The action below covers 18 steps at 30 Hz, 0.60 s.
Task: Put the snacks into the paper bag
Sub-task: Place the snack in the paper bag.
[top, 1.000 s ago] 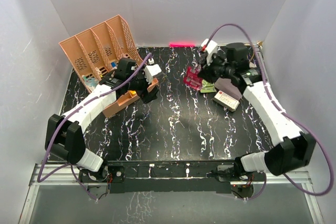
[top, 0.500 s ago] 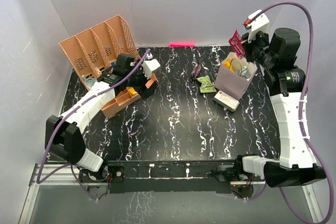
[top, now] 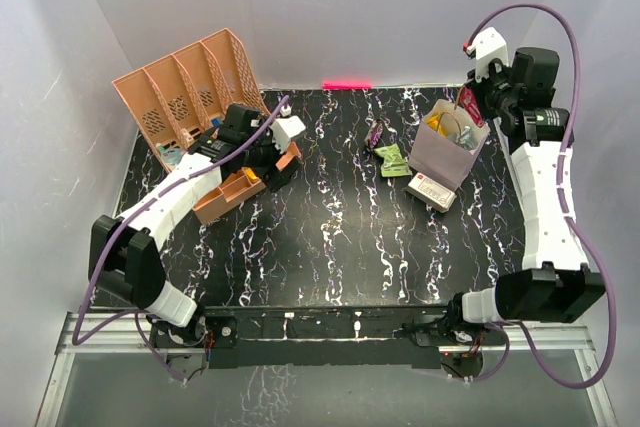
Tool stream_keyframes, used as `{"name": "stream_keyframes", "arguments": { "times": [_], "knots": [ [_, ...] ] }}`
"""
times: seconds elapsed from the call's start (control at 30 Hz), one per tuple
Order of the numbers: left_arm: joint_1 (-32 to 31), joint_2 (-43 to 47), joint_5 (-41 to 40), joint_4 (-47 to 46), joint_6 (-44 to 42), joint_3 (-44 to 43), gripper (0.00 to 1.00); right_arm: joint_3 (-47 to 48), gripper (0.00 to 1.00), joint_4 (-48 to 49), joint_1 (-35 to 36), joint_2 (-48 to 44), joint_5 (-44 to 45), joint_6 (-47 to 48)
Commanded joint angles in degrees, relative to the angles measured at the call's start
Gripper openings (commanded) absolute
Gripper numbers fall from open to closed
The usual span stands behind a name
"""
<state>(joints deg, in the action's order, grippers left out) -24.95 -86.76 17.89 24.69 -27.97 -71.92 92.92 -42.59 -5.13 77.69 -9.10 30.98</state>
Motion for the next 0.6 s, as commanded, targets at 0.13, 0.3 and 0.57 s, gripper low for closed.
{"name": "stream_keyframes", "arguments": {
  "times": [0.13,0.3,0.57],
  "knots": [
    [0.1,-1.2,-0.1,1.9,-0.1,-2.8,0.98,0.8,0.08,1.5,-1.1,5.2,-5.0,2.0],
    [0.1,-1.4,-0.4,2.0,-0.6,-2.6,0.98,-0.4,0.08,2.2,-1.1,7.5,-7.6,0.7],
    [0.1,-1.7,-0.1,1.9,-0.6,-2.4,0.98,-5.0,0.08,5.4,-1.1,9.2,-7.1,0.2]
  ]
}}
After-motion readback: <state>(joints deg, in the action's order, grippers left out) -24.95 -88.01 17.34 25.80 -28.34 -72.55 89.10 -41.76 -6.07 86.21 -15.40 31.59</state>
